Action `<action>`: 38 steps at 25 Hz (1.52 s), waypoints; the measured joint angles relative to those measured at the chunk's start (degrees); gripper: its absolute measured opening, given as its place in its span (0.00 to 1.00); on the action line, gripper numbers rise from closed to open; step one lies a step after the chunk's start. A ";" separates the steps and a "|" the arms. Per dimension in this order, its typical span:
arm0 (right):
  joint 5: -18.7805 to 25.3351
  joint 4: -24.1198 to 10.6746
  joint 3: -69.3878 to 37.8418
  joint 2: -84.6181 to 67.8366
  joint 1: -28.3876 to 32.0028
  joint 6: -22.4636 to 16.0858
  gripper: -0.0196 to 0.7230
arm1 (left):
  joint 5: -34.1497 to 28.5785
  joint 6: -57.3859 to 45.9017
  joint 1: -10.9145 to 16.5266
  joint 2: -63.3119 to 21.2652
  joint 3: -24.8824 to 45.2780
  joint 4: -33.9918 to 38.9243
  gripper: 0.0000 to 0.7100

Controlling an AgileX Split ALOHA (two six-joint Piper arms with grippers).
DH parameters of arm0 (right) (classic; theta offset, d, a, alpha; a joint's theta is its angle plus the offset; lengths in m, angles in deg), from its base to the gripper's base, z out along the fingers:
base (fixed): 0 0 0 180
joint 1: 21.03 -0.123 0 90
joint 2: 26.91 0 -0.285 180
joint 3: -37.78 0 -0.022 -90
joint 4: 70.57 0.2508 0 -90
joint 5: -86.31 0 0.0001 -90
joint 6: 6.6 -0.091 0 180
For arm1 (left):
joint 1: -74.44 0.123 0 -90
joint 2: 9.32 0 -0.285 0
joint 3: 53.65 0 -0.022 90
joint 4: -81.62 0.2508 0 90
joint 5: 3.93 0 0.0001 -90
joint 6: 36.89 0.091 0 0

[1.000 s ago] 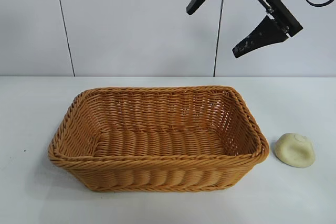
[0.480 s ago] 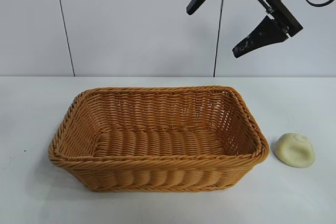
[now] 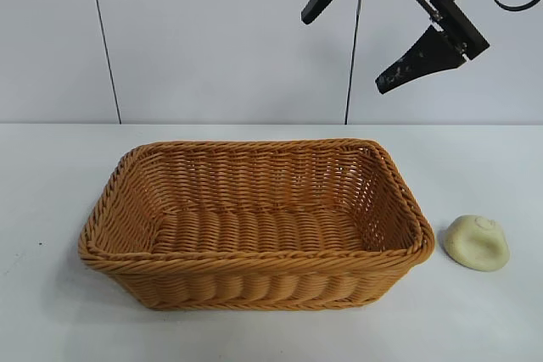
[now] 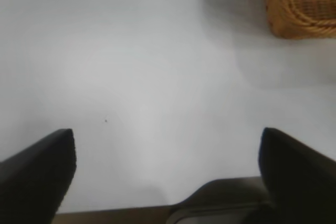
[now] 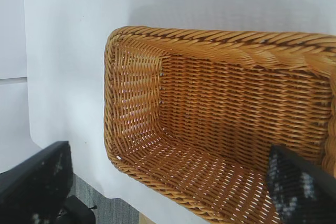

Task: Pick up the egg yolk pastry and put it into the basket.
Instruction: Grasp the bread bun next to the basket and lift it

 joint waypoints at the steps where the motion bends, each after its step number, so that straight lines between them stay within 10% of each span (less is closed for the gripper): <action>1: 0.00 -0.16 0.00 0.00 0.00 0.00 0.96 | 0.06 0.00 0.00 -1.61 0.00 0.00 0.98; 11: -0.02 -7.60 0.00 0.00 0.00 -0.77 0.96 | 0.11 0.00 0.00 -18.16 0.00 -0.11 0.98; 22: 6.66 -34.80 3.27 0.00 0.77 -11.23 0.96 | 0.11 0.00 0.00 -19.58 0.00 -0.11 0.98; 38: 8.77 -34.97 1.55 0.00 8.08 -10.86 0.96 | 0.11 0.00 0.00 -19.58 0.00 -0.06 0.98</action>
